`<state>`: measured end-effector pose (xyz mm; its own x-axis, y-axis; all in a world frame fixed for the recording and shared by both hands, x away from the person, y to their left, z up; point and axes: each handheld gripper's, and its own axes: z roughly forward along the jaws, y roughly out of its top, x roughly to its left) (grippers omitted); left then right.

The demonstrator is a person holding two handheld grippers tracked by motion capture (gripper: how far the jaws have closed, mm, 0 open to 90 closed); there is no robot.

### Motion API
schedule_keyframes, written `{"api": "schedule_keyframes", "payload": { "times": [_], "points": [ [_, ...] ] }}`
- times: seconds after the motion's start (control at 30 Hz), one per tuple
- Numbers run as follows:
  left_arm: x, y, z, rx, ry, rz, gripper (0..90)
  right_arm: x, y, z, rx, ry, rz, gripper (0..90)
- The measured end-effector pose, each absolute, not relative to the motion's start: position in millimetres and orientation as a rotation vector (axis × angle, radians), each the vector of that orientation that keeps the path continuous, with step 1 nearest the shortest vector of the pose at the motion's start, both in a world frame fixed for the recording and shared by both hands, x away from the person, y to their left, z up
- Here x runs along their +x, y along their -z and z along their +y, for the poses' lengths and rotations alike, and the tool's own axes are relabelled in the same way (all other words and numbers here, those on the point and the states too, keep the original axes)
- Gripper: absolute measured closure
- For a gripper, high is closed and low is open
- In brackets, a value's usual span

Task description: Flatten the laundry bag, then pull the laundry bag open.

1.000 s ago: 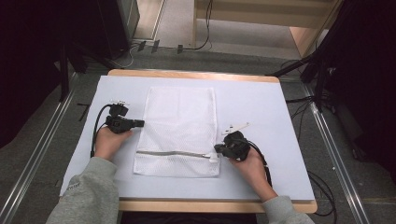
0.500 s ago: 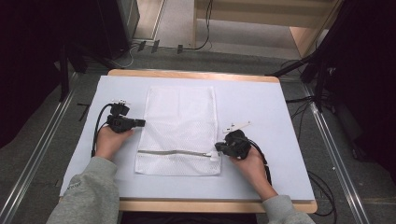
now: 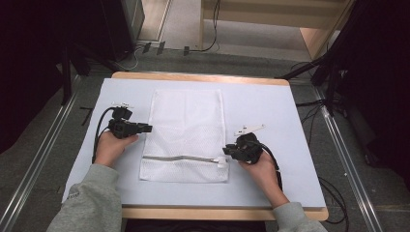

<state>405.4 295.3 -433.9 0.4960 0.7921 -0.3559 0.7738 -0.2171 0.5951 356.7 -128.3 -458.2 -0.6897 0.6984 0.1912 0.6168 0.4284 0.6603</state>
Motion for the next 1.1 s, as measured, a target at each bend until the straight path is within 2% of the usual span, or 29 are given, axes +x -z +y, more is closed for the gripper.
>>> {"api": "schedule_keyframes", "payload": {
  "times": [0.2, 0.4, 0.8, 1.1],
  "points": [
    [395.5, 427.6, 289.2, 2.022, -0.041, 1.243, 53.5, 352.5, 455.1, -128.6, 1.180, -1.130, 2.566, 77.1],
    [388.5, 422.6, 287.1, 2.022, -0.058, 1.225, 47.5, 344.4, 453.4, -124.9, 1.202, -1.149, 2.613, 87.5],
    [378.1, 414.2, 272.1, 2.039, -0.071, 1.172, 45.2, 343.1, 465.2, -112.0, 1.216, -1.091, 2.645, 89.8],
    [367.9, 408.1, 241.7, 2.079, -0.039, 1.069, 47.0, 348.1, 465.9, -110.8, 1.209, -1.132, 2.636, 90.0]
  ]
}}
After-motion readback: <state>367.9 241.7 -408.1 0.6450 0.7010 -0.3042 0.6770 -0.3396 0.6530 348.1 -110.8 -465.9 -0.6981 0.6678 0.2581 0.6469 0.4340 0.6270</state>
